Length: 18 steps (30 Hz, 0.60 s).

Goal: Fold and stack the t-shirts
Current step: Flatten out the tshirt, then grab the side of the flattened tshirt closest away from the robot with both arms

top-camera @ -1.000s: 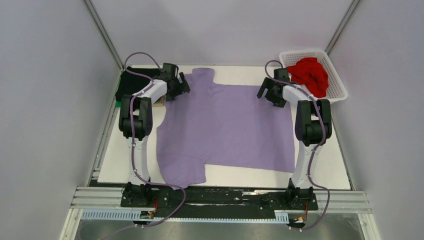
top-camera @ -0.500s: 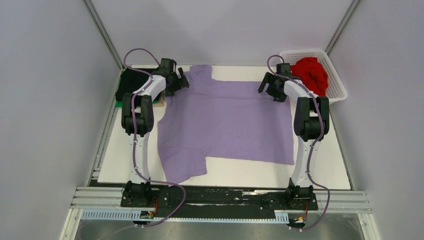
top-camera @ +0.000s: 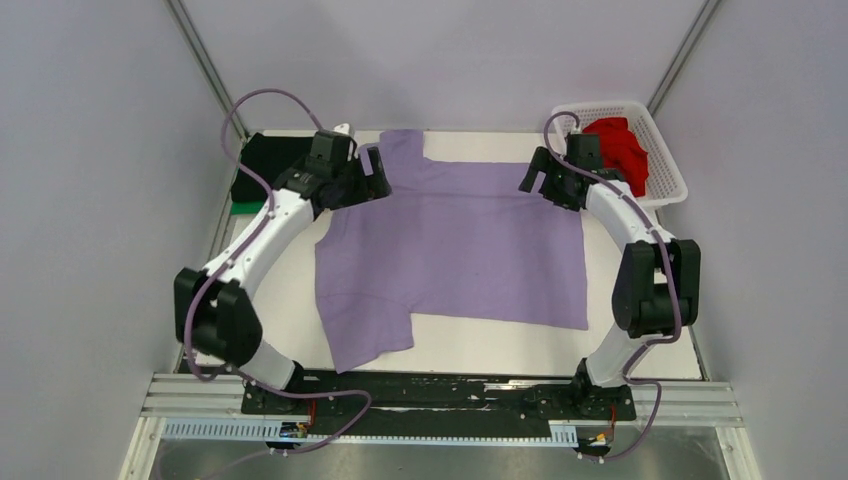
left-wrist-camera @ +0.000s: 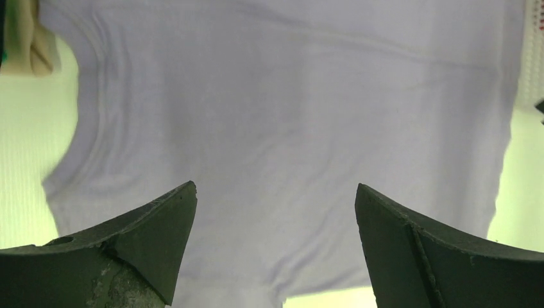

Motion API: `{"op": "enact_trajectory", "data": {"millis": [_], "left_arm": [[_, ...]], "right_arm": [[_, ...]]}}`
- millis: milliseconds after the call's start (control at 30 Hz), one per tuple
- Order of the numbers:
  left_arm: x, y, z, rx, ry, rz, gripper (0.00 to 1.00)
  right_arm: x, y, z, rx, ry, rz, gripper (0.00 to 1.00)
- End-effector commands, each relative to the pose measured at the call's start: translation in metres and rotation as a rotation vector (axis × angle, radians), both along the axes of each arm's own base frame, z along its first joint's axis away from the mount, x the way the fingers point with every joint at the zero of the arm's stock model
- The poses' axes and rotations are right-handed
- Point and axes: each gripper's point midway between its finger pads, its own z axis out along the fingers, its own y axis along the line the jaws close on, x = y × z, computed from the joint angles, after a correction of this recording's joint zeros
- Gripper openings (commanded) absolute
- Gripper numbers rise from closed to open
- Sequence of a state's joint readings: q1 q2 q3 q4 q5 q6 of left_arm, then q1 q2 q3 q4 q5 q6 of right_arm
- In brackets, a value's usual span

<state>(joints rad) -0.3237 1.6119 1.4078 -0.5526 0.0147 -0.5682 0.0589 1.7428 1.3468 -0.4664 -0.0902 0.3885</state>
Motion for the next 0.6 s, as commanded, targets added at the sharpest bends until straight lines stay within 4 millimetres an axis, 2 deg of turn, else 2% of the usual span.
{"op": "enact_trajectory", "data": {"millis": [0,67,167,233,267,300,333,367,400,533,567], "left_arm": [[-0.055,0.019,0.000,0.015,0.044,0.038,1.00],[-0.082,0.023,-0.004,0.016,0.073,0.045,1.00],[-0.123,0.025,-0.009,0.021,0.112,0.035,1.00],[-0.149,0.030,-0.016,0.056,0.152,0.031,1.00],[-0.168,0.032,-0.019,0.082,0.187,0.017,1.00],[-0.179,0.037,-0.027,0.103,0.214,0.032,1.00],[-0.200,0.039,-0.039,0.132,0.264,0.011,1.00],[-0.210,0.040,-0.045,0.138,0.294,0.018,1.00],[-0.229,0.043,-0.058,0.160,0.346,0.003,1.00],[-0.278,0.037,-0.091,0.155,0.488,-0.040,1.00],[-0.285,0.035,-0.095,0.149,0.513,-0.035,1.00]], "right_arm": [[-0.007,0.010,0.006,0.027,-0.037,0.057,1.00],[-0.007,0.012,0.009,0.030,-0.043,0.065,1.00],[-0.015,0.016,0.024,0.072,-0.065,0.062,1.00],[-0.031,0.021,0.026,0.104,-0.061,0.058,1.00],[-0.039,0.020,0.028,0.110,-0.062,0.043,1.00],[-0.049,0.018,0.030,0.113,-0.067,0.026,1.00],[-0.059,0.015,0.031,0.117,-0.070,0.005,1.00],[-0.070,0.013,0.032,0.121,-0.074,-0.016,1.00],[-0.081,0.012,0.033,0.127,-0.081,-0.030,1.00],[-0.122,-0.003,0.030,0.130,-0.112,-0.140,1.00],[-0.130,-0.008,0.030,0.125,-0.127,-0.176,1.00]]}}
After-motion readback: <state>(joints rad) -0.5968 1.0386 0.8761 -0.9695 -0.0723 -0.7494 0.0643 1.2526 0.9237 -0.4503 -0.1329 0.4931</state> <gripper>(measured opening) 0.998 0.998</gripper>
